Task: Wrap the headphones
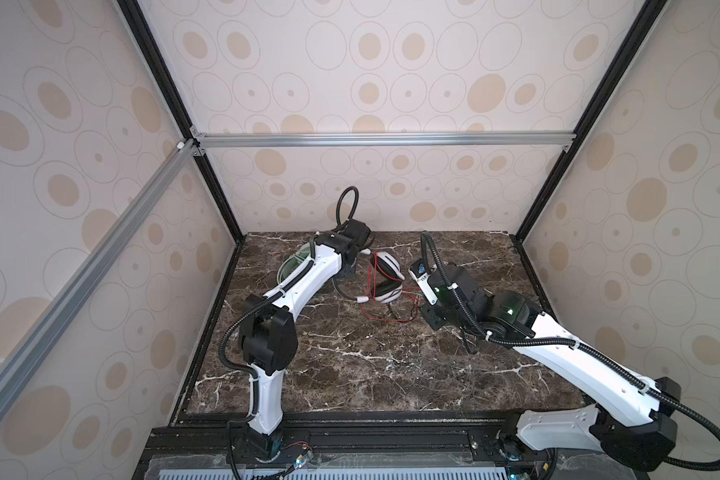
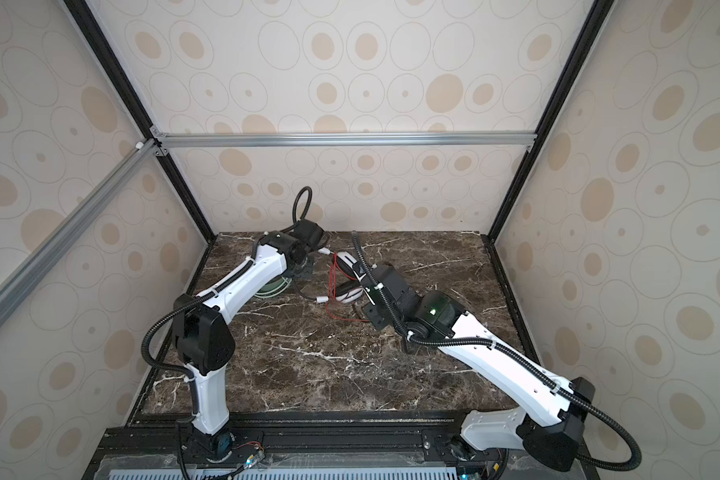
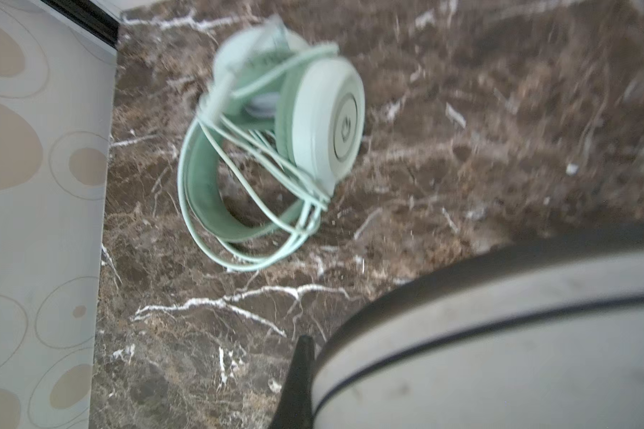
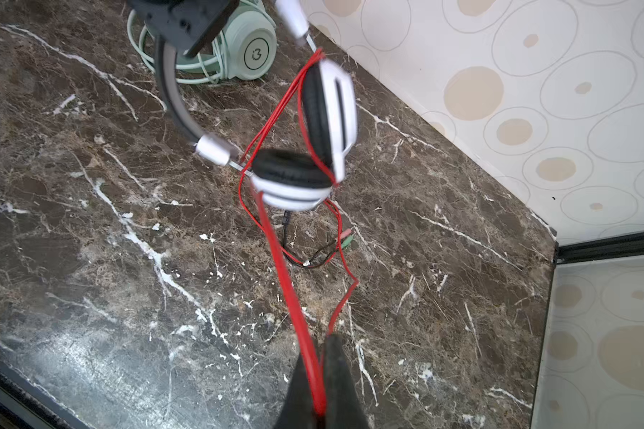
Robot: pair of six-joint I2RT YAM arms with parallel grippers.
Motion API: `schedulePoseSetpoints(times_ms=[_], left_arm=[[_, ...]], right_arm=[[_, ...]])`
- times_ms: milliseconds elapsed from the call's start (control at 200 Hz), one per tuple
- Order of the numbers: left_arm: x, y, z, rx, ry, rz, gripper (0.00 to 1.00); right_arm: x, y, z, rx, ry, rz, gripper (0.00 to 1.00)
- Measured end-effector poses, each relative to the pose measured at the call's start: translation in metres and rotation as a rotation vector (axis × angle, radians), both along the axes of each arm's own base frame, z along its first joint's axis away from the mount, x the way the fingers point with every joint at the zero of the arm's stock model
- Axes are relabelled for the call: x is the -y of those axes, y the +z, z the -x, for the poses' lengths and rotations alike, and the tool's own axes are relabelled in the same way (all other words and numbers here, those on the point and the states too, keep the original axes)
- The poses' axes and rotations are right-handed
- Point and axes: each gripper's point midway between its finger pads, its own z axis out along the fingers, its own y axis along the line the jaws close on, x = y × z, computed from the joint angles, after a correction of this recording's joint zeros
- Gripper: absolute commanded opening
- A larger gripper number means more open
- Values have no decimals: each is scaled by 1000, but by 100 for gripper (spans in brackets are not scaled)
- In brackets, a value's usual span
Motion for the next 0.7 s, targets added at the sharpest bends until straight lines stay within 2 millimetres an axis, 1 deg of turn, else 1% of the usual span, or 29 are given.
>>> schedulePoseSetpoints(times_ms=[30,100,170,260,360,415,455,550,610,700], left_arm=[[0,-7,10,-19,-14,-6,0],[-2,-14,30,-43,-40,-5,0],[-2,-11,49,-38,-70,9,0],[2,-1,64,-9,-99,44,0],[23,3,81,9,-162,89,0],[37,-1,91,1,-202,112,0],[47,-7,100,-17,-229,127,0],[65,-20,118,-58,-278,158,0],[73,-25,127,-75,-299,181,0],[79,-27,138,-91,-323,215,0]], right_arm=[[1,0,-1,-2,-3,7,0],[0,1,-5,-16,-10,23,0],[-2,6,-13,-32,-20,27,0],[-3,15,-26,-53,-33,-16,0],[3,23,-40,-89,-52,-95,0],[6,25,-47,-114,-57,-139,0],[8,25,-52,-131,-60,-164,0],[3,15,-62,-189,-47,-192,0],[-3,2,-68,-239,-34,-199,0],[-9,-19,-76,-311,-27,-207,0]])
